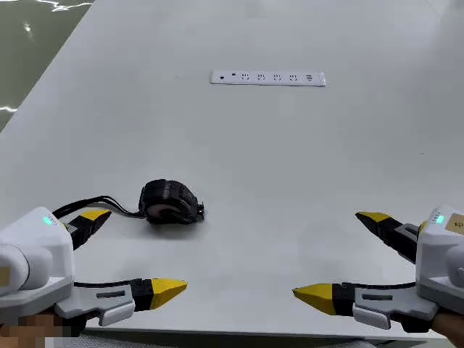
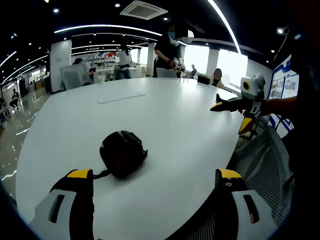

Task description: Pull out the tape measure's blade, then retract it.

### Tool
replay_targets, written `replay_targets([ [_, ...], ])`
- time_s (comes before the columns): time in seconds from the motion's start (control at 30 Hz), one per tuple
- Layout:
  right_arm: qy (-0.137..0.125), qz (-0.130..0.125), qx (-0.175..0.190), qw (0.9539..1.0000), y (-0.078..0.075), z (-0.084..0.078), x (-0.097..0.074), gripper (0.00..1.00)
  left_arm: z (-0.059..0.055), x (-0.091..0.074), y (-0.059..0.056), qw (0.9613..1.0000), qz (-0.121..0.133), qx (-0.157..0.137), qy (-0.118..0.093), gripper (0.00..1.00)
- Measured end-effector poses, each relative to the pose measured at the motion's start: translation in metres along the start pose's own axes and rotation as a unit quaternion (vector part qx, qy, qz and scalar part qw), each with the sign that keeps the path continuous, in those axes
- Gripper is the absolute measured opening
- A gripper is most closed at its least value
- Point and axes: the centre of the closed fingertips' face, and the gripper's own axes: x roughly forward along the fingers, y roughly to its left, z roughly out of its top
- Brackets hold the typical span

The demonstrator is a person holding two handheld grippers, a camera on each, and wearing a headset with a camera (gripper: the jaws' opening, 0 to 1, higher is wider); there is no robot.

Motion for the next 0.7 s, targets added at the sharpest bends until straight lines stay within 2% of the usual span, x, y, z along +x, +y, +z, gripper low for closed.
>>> replay_targets([
  [0.7,-0.003,-0.003,-0.009,0.9999,-0.0022,0.0012,-0.0003,0.99,-0.0015,-0.0003,0.0006,1.0,0.0,0.001,0.006,0.99],
])
